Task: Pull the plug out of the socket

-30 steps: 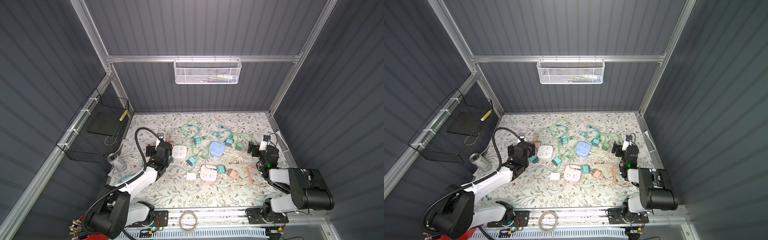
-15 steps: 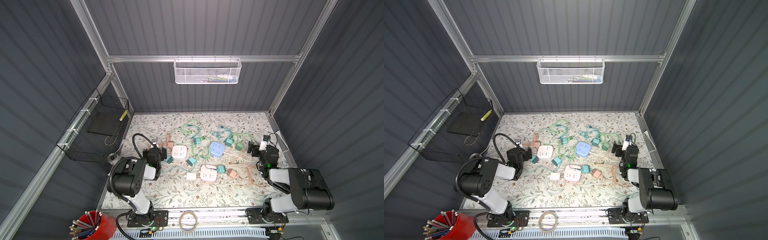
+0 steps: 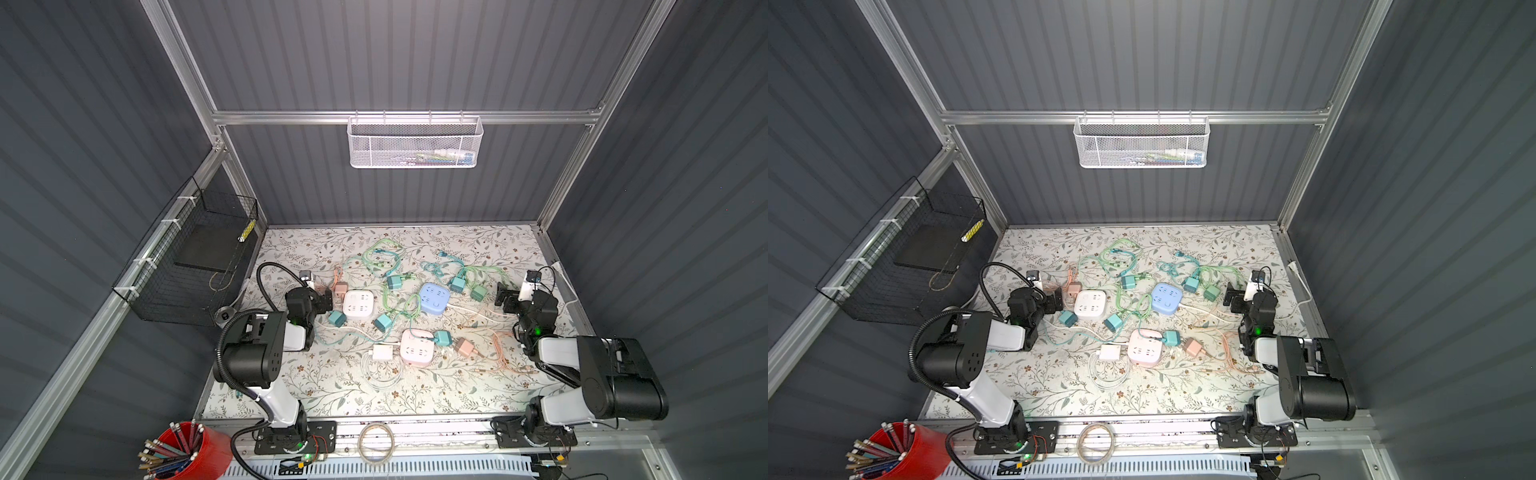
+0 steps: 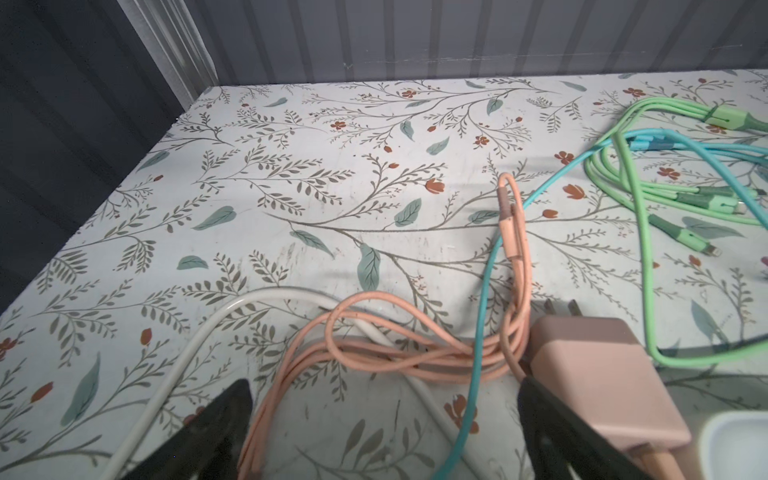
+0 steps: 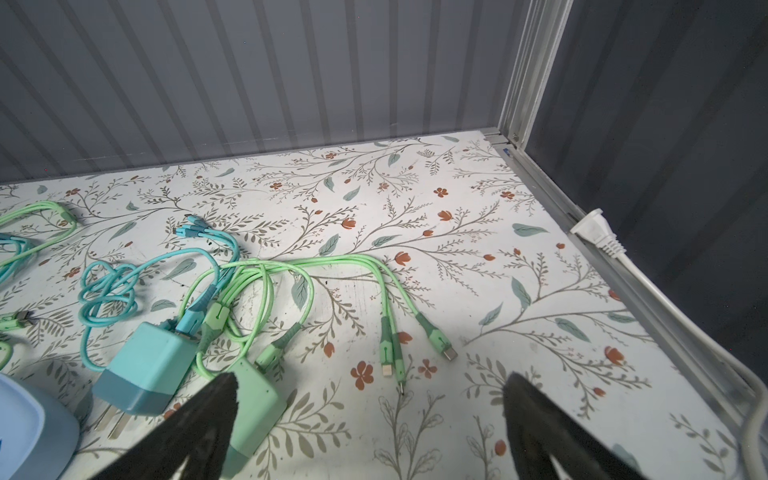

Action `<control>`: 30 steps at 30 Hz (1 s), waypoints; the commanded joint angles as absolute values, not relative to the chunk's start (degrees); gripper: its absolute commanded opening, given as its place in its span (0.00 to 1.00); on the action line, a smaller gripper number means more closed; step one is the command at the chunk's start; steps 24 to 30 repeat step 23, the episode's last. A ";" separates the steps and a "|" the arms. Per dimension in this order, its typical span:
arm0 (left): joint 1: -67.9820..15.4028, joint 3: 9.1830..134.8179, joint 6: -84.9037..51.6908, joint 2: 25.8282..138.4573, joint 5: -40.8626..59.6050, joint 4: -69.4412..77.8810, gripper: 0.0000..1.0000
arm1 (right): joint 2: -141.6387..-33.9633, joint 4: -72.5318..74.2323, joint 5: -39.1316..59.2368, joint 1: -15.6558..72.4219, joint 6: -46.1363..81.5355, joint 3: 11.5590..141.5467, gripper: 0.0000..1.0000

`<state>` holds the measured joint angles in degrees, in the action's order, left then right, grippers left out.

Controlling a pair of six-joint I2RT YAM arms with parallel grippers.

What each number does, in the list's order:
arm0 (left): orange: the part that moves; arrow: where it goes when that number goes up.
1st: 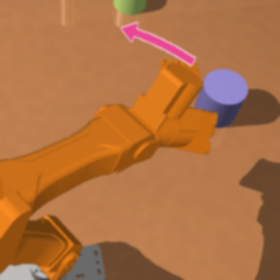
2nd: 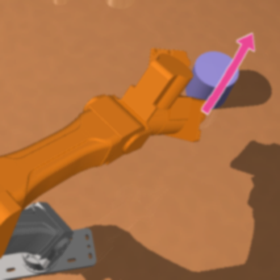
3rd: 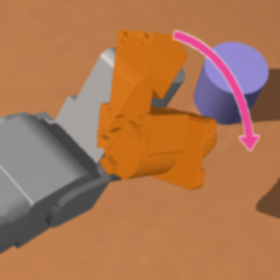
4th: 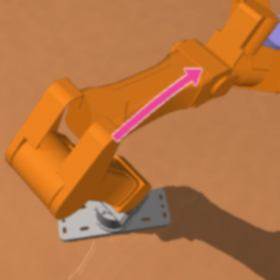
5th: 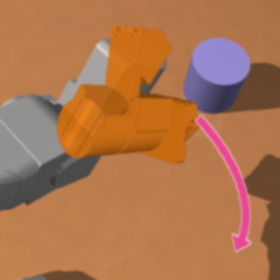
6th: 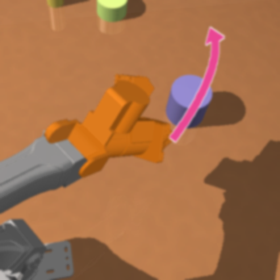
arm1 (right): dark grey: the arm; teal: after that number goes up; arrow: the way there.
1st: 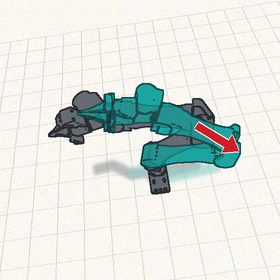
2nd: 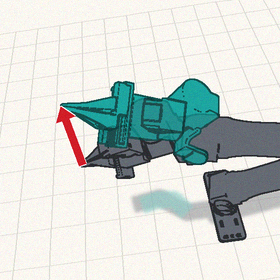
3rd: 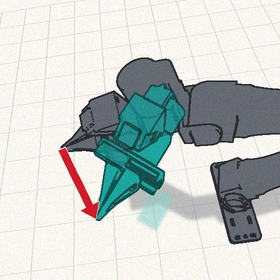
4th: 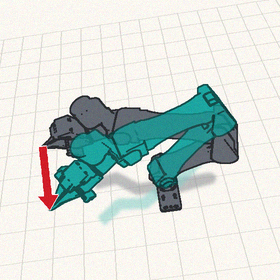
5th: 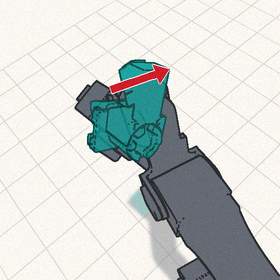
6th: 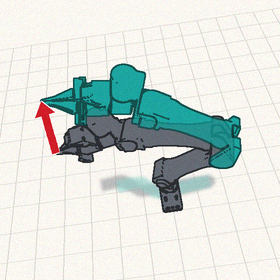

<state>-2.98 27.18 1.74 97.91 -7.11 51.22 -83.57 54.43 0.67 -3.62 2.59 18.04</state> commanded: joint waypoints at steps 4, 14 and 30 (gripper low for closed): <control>-2.72 27.77 1.23 98.53 -5.78 51.15 1.00 | -83.50 55.63 0.19 -3.69 2.98 18.72 0.99; -2.72 27.70 1.23 98.52 -5.79 51.15 1.00 | -83.58 55.48 0.18 -3.69 3.06 18.85 0.99; -2.72 27.73 1.24 98.52 -5.80 51.15 1.00 | -83.52 55.54 0.19 -3.69 3.06 18.73 0.99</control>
